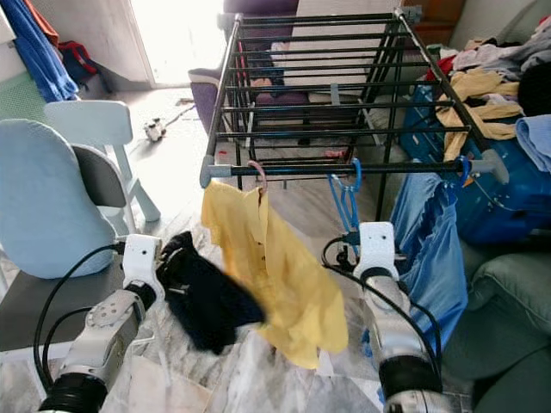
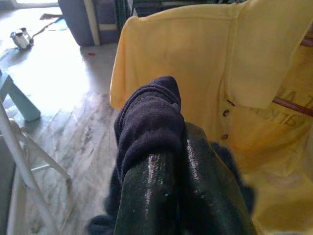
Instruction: Hang hanger
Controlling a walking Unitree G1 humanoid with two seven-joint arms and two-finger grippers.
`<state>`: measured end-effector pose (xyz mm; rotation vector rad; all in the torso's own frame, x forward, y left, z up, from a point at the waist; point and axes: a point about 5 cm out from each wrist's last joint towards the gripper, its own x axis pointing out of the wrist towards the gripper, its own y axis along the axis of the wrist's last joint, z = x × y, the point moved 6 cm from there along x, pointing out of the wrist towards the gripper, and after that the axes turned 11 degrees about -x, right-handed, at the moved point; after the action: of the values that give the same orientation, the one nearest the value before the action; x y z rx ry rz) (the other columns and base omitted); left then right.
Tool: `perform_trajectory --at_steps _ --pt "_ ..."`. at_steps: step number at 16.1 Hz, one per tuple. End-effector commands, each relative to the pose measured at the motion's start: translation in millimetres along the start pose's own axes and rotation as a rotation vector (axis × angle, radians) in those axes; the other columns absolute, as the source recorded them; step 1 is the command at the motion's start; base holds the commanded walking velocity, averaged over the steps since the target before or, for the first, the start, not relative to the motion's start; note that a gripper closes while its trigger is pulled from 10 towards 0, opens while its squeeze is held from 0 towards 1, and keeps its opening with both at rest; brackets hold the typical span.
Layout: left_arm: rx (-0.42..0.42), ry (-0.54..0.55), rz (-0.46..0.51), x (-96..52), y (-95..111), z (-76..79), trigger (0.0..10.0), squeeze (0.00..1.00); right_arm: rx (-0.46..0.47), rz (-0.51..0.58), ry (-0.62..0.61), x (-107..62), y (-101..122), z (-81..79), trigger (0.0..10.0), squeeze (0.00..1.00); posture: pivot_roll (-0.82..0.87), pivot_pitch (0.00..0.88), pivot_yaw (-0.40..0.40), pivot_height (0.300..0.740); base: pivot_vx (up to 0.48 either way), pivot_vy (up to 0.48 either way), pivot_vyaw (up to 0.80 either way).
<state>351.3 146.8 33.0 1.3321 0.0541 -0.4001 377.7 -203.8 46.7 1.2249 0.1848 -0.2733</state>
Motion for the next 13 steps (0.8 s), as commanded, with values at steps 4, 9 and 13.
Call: perform_trajectory --at_steps 4,9,13 --pt "0.002 0.004 0.012 2.7 7.7 -1.8 10.0 0.00 -0.016 -0.033 0.087 13.1 7.5 -7.5 0.0 0.00 -0.11 0.000 0.056 0.740 0.000 0.000 0.00" --pt "-0.003 0.004 0.009 2.8 7.1 -1.6 10.0 0.00 -0.019 -0.039 0.131 18.5 12.9 -11.5 0.0 0.00 -0.12 0.000 0.055 0.740 0.000 0.000 0.00" --pt "-0.005 0.004 0.005 3.1 6.6 -1.2 10.0 0.00 -0.027 -0.060 0.141 19.0 6.5 -12.6 0.0 0.00 -0.11 0.000 0.055 0.740 0.000 0.000 0.00"
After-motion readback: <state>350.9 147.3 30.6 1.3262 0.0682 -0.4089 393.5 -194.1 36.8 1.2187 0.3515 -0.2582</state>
